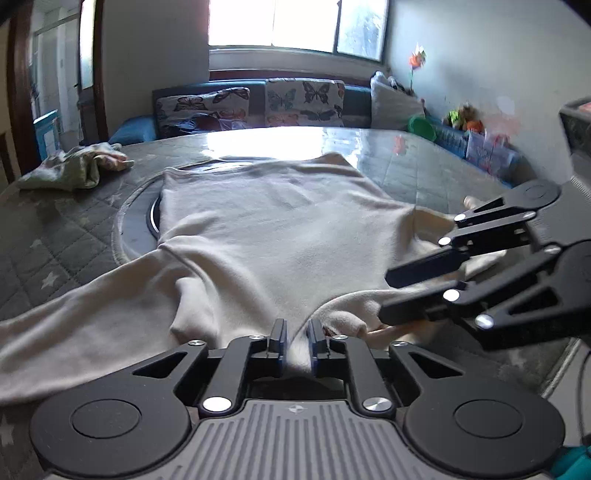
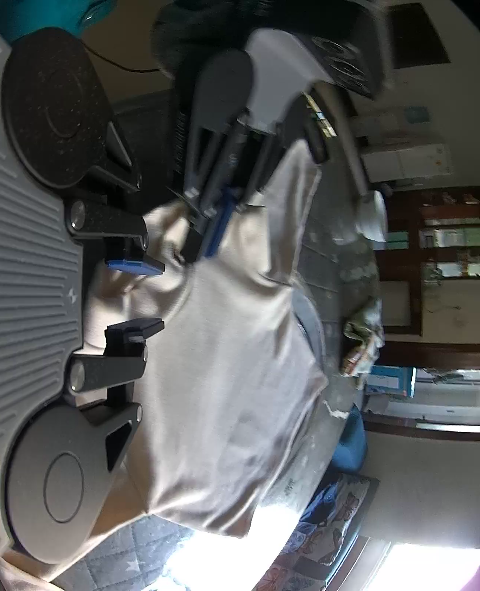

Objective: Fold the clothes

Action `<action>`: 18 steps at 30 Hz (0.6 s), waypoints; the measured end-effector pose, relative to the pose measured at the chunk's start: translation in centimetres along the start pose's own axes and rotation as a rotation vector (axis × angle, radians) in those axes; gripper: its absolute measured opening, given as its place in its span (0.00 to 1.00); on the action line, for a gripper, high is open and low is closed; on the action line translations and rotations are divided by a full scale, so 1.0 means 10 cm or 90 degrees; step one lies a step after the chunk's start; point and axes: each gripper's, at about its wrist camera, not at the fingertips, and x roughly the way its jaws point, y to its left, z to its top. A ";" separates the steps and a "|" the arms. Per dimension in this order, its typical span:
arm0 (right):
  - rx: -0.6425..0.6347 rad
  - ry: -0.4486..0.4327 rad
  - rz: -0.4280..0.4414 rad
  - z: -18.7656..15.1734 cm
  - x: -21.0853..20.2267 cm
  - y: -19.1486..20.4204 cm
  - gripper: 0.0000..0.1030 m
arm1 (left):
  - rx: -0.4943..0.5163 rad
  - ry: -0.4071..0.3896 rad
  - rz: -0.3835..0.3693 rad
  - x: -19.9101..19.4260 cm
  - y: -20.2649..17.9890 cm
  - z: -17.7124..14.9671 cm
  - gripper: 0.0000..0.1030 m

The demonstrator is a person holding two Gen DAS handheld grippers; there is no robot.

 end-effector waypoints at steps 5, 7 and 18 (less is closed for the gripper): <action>0.013 0.014 -0.001 -0.03 0.12 -0.04 0.29 | -0.051 -0.046 0.049 -0.37 0.21 -0.04 0.21; 0.014 0.015 0.001 -0.05 0.15 -0.04 0.33 | -0.075 -0.063 0.109 -0.52 0.36 -0.04 0.28; 0.009 0.015 0.002 -0.05 0.15 -0.01 0.38 | -0.274 -0.010 0.476 -0.61 1.49 -0.21 0.58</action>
